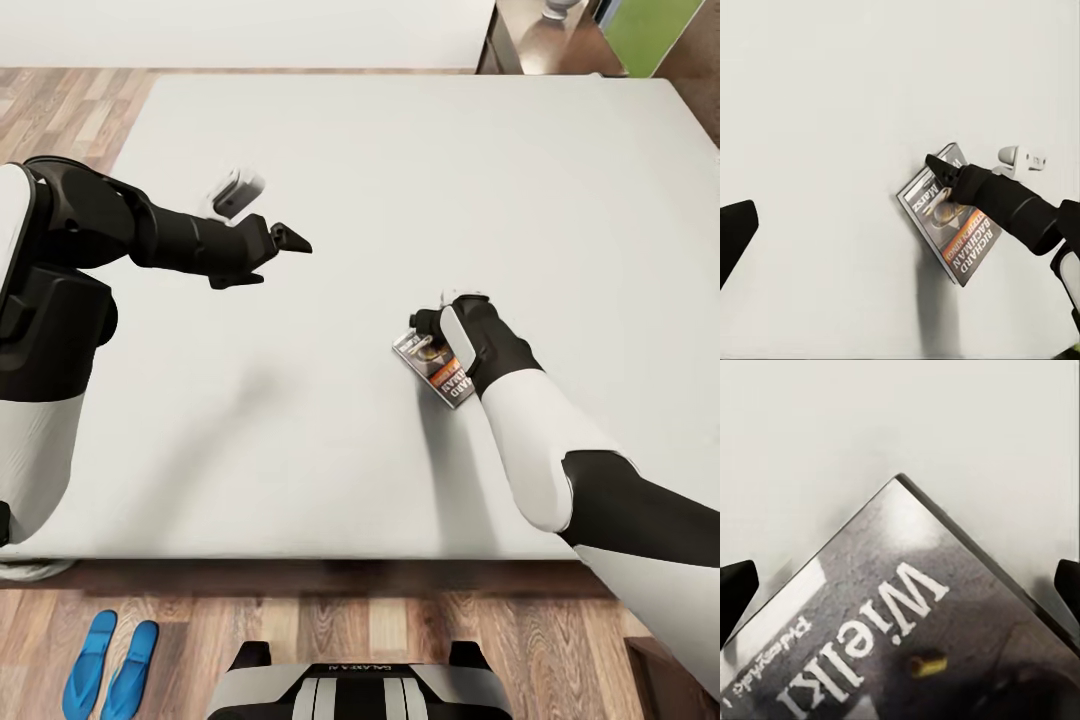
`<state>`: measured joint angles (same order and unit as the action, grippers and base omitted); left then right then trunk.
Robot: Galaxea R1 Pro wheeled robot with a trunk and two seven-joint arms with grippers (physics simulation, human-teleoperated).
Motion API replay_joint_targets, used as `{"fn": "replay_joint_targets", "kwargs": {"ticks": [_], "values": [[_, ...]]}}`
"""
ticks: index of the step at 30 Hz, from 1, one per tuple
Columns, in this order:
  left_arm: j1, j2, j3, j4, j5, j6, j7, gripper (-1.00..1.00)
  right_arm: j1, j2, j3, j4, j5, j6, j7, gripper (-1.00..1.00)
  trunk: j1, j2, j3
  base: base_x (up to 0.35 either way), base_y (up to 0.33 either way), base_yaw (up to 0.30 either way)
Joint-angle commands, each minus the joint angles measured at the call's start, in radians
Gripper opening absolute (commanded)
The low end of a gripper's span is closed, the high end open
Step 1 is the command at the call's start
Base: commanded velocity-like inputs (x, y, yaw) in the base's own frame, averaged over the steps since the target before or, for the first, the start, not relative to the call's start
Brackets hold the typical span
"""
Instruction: In the bedroom, move the book from the bed onto either nightstand, and place the two sandals side by side next to the bed.
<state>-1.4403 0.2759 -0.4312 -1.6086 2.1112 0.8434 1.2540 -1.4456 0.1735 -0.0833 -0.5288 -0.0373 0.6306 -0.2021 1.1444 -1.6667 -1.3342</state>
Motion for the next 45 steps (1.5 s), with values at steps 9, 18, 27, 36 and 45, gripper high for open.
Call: {"fn": "replay_joint_targets", "kwargs": {"ticks": [9,18,27,36,45], "values": [[-0.002,-0.001,0.0,-0.001,0.007,0.005,0.009,1.0,-0.013,0.001,-0.006,0.0,-0.009,0.008,-0.007,1.0,-0.001,0.0,-0.001,-0.33,-0.081,0.0],[-0.002,-0.001,0.003,-0.001,0.006,0.005,0.007,1.0,-0.016,0.001,-0.005,-0.005,-0.007,0.011,-0.007,1.0,-0.001,0.0,-0.001,-0.209,-0.041,0.0],[-0.002,-0.001,0.005,-0.001,0.006,0.005,0.007,1.0,-0.016,0.001,-0.003,-0.015,-0.005,0.014,-0.007,1.0,-0.001,0.0,-0.001,-0.039,-0.007,0.0],[-0.002,0.0,0.006,-0.001,0.007,0.005,0.008,1.0,-0.016,0.001,-0.003,-0.017,-0.004,0.016,-0.006,1.0,-0.001,0.0,-0.001,-0.167,-0.001,0.0],[-0.002,0.0,0.006,-0.001,0.007,0.004,0.008,1.0,-0.017,0.001,-0.003,-0.017,-0.004,0.017,-0.007,1.0,-0.001,0.0,0.0,-0.31,0.0,0.0]]}}
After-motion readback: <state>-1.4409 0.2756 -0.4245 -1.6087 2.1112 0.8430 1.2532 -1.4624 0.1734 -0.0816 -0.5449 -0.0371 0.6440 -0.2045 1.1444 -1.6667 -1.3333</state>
